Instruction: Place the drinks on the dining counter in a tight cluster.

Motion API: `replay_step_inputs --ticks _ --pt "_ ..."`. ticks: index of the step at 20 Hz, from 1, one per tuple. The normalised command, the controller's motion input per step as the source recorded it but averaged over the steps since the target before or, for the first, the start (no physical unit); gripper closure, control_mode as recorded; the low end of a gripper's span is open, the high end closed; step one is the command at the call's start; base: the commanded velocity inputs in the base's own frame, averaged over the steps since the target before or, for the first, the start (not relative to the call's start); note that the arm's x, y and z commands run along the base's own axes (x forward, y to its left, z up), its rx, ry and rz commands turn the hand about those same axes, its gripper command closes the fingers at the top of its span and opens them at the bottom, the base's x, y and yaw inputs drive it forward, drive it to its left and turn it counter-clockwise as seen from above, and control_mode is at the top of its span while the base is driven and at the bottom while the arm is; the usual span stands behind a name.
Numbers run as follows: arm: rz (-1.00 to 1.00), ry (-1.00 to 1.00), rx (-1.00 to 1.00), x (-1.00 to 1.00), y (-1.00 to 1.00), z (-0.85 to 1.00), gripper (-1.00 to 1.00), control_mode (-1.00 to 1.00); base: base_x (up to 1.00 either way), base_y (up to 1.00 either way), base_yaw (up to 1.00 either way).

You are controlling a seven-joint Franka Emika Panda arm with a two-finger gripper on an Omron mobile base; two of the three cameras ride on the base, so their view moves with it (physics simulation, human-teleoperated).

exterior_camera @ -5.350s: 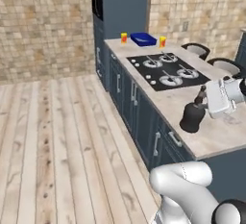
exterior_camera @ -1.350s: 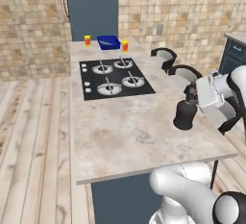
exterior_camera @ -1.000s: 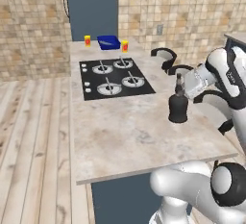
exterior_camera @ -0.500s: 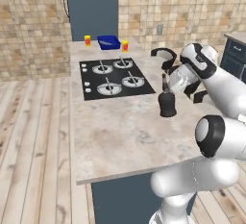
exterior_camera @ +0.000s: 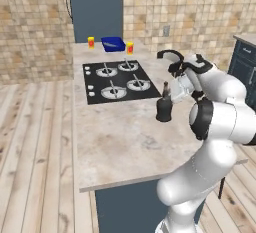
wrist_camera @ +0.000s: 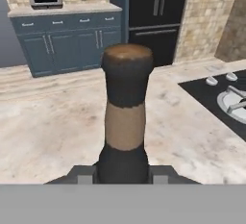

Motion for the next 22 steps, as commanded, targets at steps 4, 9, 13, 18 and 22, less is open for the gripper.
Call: replay_step_inputs --ticks 4,9,13,18,22 --pt "0.18 0.00 0.19 0.00 0.00 -0.39 1.00 -1.00 0.00 0.00 0.00" --pt "0.12 0.00 0.00 -0.03 0.06 -0.10 1.00 -1.00 0.00 0.00 0.00" --pt "0.07 0.00 -0.12 -0.02 0.19 -0.10 1.00 -1.00 0.00 0.00 0.00" --pt "0.05 -0.02 -0.18 -0.07 0.17 -0.28 1.00 -1.00 0.00 0.00 0.00" --pt "0.00 -0.19 -0.10 -0.31 0.07 -0.25 1.00 -1.00 0.00 0.00 0.00"
